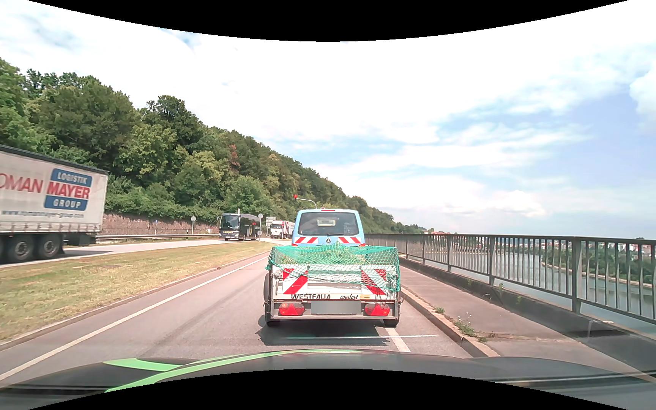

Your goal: Follow the waypoints while adhering to traffic rules and regulations

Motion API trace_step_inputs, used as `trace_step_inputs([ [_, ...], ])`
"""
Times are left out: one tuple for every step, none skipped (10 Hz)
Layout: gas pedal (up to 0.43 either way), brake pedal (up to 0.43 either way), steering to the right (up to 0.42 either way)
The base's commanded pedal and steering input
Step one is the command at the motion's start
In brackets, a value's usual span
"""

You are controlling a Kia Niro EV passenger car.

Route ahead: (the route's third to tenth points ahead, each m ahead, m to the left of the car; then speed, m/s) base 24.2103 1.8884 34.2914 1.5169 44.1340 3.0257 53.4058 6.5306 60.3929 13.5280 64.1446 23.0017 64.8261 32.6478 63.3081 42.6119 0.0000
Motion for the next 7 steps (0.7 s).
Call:
trace_step_inputs([
  [0.000,0.311,-0.003],
  [0.000,0.311,-0.003],
  [0.000,0.311,-0.003],
  [0.000,0.311,-0.003],
  [0.000,0.305,-0.003],
  [0.000,0.311,-0.003],
  [0.000,0.311,-0.003],
])
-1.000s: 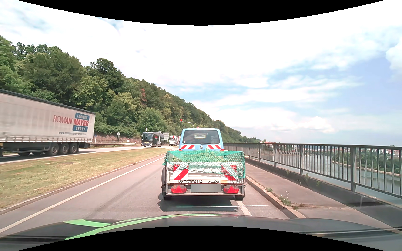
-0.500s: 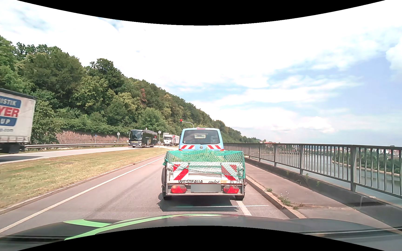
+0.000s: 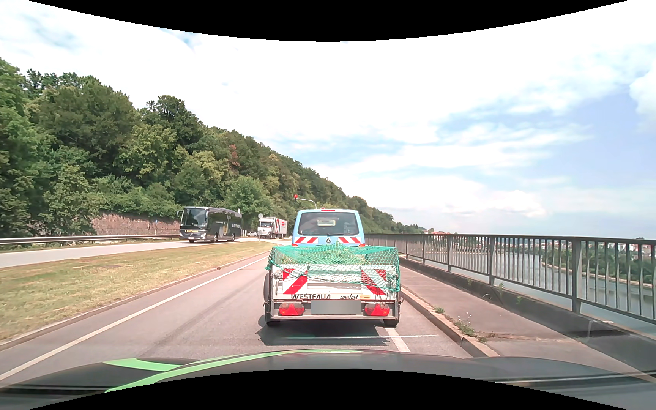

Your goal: Follow the waypoints while adhering to traffic rules and regulations

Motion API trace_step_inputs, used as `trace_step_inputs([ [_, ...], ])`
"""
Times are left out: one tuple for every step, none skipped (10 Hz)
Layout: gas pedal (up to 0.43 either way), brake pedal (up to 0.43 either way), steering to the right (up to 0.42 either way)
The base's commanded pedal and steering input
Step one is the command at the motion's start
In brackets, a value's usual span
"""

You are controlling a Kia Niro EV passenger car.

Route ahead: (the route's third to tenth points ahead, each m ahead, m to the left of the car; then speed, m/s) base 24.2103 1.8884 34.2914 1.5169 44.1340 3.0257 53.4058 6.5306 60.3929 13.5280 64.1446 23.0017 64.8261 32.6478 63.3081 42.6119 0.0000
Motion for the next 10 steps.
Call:
trace_step_inputs([
  [0.000,0.305,-0.003],
  [0.000,0.305,-0.003],
  [0.000,0.311,-0.003],
  [0.000,0.305,-0.003],
  [0.000,0.311,-0.003],
  [0.000,0.311,-0.003],
  [0.000,0.305,-0.003],
  [0.000,0.305,-0.003],
  [0.000,0.311,-0.003],
  [0.000,0.311,-0.003],
])
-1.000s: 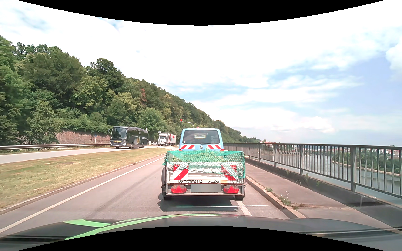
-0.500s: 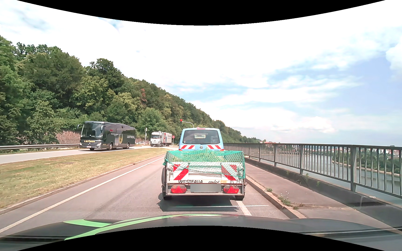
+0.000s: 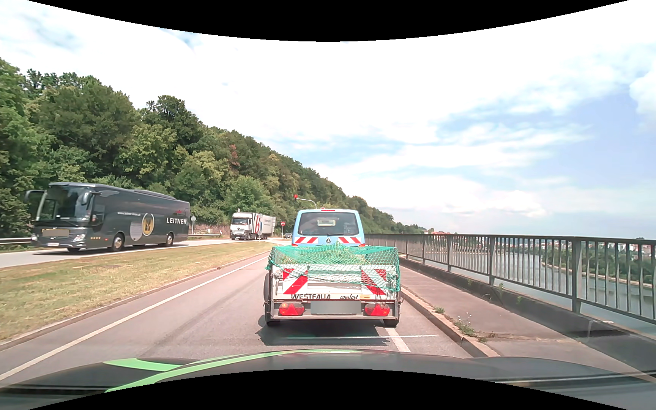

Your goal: Follow the waypoints while adhering to traffic rules and regulations

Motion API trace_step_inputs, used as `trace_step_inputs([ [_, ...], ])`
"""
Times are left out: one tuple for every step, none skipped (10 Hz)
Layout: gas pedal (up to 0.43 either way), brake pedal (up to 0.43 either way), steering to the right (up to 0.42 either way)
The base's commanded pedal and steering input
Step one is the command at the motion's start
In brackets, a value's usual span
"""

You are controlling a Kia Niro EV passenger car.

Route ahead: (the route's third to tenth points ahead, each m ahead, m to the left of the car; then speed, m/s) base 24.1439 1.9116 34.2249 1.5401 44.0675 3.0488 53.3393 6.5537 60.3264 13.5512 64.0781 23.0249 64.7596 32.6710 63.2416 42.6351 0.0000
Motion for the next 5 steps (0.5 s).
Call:
trace_step_inputs([
  [0.000,0.305,-0.003],
  [0.000,0.311,-0.003],
  [0.000,0.311,-0.003],
  [0.000,0.311,-0.003],
  [0.000,0.311,-0.003],
])
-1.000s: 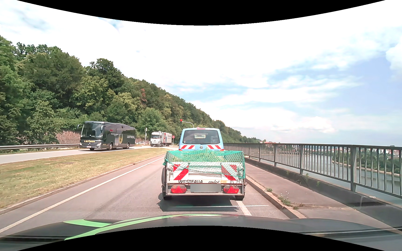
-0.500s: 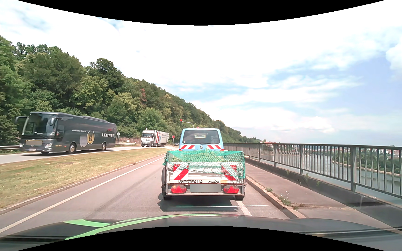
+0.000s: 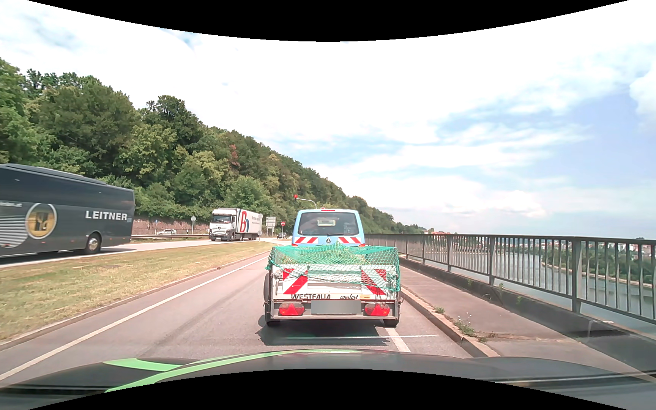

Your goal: Follow the waypoints while adhering to traffic rules and regulations

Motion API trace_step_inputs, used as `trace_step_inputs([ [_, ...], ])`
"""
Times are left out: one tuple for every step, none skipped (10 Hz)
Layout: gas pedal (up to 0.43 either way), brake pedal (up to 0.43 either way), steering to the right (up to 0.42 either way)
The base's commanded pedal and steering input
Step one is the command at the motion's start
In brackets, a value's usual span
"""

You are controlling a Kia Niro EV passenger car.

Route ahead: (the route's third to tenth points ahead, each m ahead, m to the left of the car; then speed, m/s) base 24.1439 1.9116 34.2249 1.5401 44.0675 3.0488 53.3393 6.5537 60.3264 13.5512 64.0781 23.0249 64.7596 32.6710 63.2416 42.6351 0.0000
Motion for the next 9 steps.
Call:
trace_step_inputs([
  [0.000,0.311,-0.003],
  [0.000,0.311,-0.003],
  [0.000,0.311,-0.003],
  [0.000,0.311,-0.003],
  [0.000,0.311,-0.003],
  [0.000,0.311,-0.003],
  [0.000,0.311,-0.003],
  [0.000,0.311,-0.003],
  [0.000,0.311,-0.003],
])
